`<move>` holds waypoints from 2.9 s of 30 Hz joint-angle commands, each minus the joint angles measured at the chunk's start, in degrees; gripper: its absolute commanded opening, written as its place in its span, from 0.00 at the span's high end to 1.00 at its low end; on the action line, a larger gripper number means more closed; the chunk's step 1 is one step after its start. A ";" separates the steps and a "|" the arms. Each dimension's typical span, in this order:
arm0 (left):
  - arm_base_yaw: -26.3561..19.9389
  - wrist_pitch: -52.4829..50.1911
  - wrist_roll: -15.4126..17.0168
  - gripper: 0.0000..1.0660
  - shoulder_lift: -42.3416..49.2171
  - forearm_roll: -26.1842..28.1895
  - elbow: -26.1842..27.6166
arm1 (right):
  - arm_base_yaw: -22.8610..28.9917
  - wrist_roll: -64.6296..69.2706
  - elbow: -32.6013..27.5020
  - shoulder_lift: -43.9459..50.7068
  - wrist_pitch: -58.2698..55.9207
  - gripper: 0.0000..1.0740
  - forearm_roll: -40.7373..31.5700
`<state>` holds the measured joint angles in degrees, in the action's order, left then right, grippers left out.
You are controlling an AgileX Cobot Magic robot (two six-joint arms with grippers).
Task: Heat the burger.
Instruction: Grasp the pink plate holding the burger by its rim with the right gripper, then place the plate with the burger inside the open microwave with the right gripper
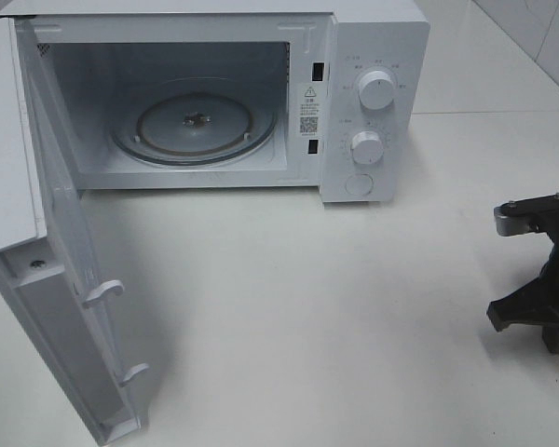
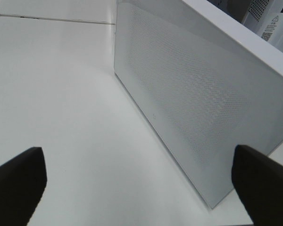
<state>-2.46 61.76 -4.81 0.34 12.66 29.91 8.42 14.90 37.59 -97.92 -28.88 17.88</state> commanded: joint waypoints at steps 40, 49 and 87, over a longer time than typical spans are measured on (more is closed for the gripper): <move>-0.17 -0.57 -0.06 0.06 1.03 0.00 -0.29 | 4.35 7.51 -0.17 17.19 -16.21 1.00 10.49; -0.17 -0.57 -0.06 0.06 1.03 0.00 -0.29 | 9.97 7.05 -0.17 20.17 -21.43 1.00 10.49; -0.17 -0.57 -0.06 0.06 1.03 0.00 -0.29 | 35.92 13.98 -3.95 27.16 -33.12 1.00 14.15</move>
<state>-2.46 61.76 -4.81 0.34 12.66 29.91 43.26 28.25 33.80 -71.16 -59.59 28.48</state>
